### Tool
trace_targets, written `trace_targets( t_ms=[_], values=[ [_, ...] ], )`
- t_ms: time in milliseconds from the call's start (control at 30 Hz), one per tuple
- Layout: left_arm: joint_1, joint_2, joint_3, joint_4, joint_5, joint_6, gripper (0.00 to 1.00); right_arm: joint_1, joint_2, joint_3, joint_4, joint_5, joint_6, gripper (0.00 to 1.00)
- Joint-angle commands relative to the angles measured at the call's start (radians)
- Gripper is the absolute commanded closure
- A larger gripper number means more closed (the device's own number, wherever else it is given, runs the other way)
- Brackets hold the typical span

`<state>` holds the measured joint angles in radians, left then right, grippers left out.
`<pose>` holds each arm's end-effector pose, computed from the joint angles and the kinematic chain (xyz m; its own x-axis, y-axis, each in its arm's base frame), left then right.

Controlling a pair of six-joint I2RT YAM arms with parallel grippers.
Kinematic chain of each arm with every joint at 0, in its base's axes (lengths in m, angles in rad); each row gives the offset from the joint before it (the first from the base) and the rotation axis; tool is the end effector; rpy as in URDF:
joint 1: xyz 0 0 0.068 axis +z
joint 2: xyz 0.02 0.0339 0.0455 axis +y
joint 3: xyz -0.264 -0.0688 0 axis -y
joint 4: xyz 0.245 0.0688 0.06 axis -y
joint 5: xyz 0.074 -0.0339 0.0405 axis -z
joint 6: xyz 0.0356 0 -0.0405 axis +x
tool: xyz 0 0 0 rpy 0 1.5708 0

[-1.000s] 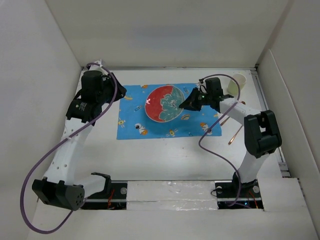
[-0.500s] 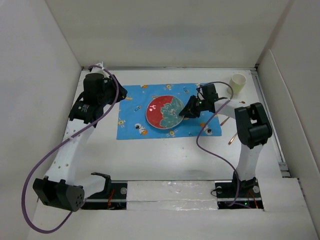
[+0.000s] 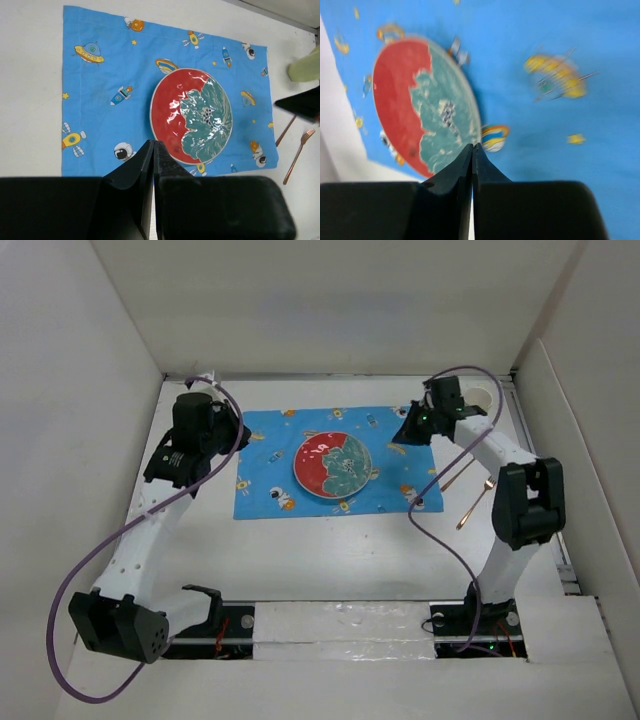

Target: Set the dinner table for one person

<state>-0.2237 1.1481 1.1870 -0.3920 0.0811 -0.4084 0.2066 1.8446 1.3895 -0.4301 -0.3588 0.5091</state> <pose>0.2499 -0.0598 0.3859 -0.4267 -0.3089 -0.8500 0.1370 0.9069 -0.3984 0.3946 0.0955 0.2308 -0.8612 0.2858 -0.4204 0.0115 0.8378 0.5459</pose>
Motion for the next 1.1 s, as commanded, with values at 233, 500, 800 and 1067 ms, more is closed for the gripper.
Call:
trace_targets(
  t_ms=[233,500,800,1067],
  values=[
    [-0.006,-0.027,-0.116,0.107,0.112,0.072,0.86,-0.318,-0.090,0.187,-0.033,0.478,-0.020,0.71],
    [-0.006,-0.019,-0.132,0.101,0.091,0.111,0.60,-0.401,0.140,0.461,-0.169,0.492,-0.034,0.40],
    [-0.006,-0.008,-0.121,0.085,0.091,0.123,0.60,-0.411,0.291,0.586,-0.232,0.494,-0.046,0.54],
    [-0.006,-0.008,-0.087,0.068,0.091,0.122,0.60,-0.388,0.196,0.576,-0.166,0.489,-0.062,1.00]
  ],
)
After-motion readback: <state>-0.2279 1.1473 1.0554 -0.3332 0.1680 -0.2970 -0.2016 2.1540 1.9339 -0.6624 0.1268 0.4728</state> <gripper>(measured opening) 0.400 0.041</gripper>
